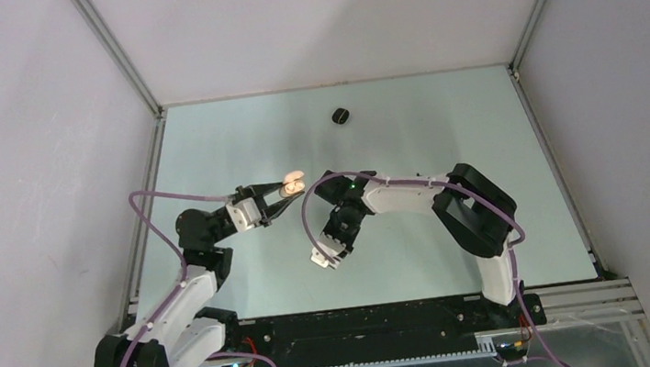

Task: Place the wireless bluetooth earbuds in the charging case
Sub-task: Pick up the earbud from the center of the board.

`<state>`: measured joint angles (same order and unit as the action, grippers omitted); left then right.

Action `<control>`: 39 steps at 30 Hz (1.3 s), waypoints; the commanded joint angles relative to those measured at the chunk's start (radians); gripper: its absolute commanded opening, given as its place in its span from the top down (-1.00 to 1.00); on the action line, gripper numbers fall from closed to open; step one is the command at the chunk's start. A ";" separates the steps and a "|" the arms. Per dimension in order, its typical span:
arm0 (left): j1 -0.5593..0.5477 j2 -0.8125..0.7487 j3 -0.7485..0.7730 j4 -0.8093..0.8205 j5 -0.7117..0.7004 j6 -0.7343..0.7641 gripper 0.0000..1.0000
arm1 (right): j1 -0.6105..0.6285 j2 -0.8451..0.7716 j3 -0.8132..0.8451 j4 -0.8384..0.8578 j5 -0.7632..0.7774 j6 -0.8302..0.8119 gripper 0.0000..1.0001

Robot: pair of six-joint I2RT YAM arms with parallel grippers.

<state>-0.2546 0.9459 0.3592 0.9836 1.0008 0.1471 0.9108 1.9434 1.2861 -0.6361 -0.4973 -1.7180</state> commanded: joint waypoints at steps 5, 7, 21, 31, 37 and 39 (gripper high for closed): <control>0.009 -0.025 -0.001 0.026 0.013 -0.007 0.64 | 0.034 0.114 0.008 -0.182 0.067 0.023 0.48; 0.009 -0.025 -0.003 0.027 0.014 -0.006 0.64 | 0.037 0.112 0.019 -0.187 0.050 0.046 0.56; 0.008 -0.020 -0.007 0.029 0.018 -0.004 0.63 | -0.057 -0.114 0.046 -0.166 -0.242 0.457 0.77; -0.008 -0.013 -0.013 -0.074 0.028 0.128 0.62 | -0.178 -0.260 0.035 -0.119 -0.375 0.787 0.86; -0.023 -0.007 0.005 -0.230 0.031 0.280 0.61 | -0.249 -0.356 0.026 -0.105 -0.434 0.946 0.86; -0.035 -0.005 0.023 -0.334 0.030 0.366 0.62 | -0.262 -0.388 0.023 -0.105 -0.451 0.988 0.86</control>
<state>-0.2680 0.9367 0.3542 0.8036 1.0241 0.3264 0.6724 1.6432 1.3163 -0.7570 -0.8669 -0.8730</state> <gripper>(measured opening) 0.329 0.194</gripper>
